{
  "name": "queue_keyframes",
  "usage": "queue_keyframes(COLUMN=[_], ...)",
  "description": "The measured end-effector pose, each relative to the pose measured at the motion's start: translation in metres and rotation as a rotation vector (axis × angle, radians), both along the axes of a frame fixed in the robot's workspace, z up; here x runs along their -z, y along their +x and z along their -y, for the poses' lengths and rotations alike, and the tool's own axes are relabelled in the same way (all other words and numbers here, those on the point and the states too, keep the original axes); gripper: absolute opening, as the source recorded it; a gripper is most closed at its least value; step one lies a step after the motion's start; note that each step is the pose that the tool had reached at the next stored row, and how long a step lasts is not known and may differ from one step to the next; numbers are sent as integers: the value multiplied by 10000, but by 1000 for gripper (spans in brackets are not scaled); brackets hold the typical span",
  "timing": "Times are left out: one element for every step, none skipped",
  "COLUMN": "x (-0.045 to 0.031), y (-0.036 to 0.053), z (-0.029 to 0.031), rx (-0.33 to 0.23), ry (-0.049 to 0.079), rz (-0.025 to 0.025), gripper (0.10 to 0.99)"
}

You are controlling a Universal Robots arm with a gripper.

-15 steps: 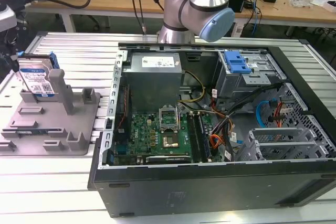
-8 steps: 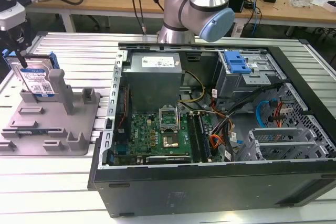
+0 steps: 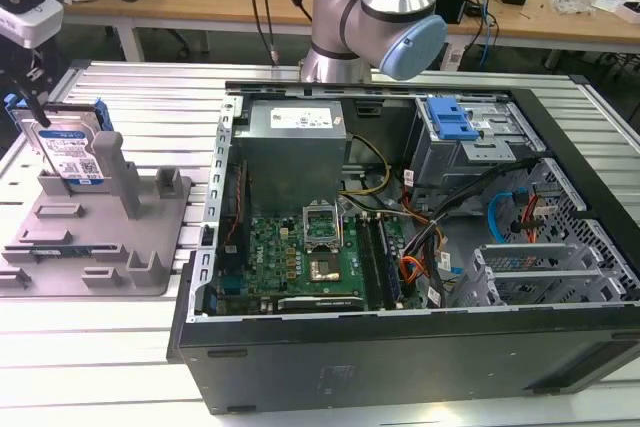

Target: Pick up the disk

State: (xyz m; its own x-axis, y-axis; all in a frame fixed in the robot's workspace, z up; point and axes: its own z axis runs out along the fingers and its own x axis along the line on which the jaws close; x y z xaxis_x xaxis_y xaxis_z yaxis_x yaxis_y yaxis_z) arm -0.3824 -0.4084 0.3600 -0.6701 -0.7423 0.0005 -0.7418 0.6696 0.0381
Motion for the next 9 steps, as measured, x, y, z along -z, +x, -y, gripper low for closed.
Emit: queue_keyframes(x=[0, 0, 0, 1, 1, 1, 1, 2, 2], y=[0, 0, 0, 0, 0, 0, 0, 0, 0], z=[0, 0, 0, 0, 0, 0, 0, 0, 0], rx=[-261, -441, -725, -927, -1128, -1340, -1536, -1761, -1957], ry=[0, 0, 0, 0, 0, 0, 0, 0, 0], rz=[0, 0, 0, 1, 0, 0, 0, 0, 0], gripper=[541, 541, 541, 541, 541, 541, 541, 541, 541])
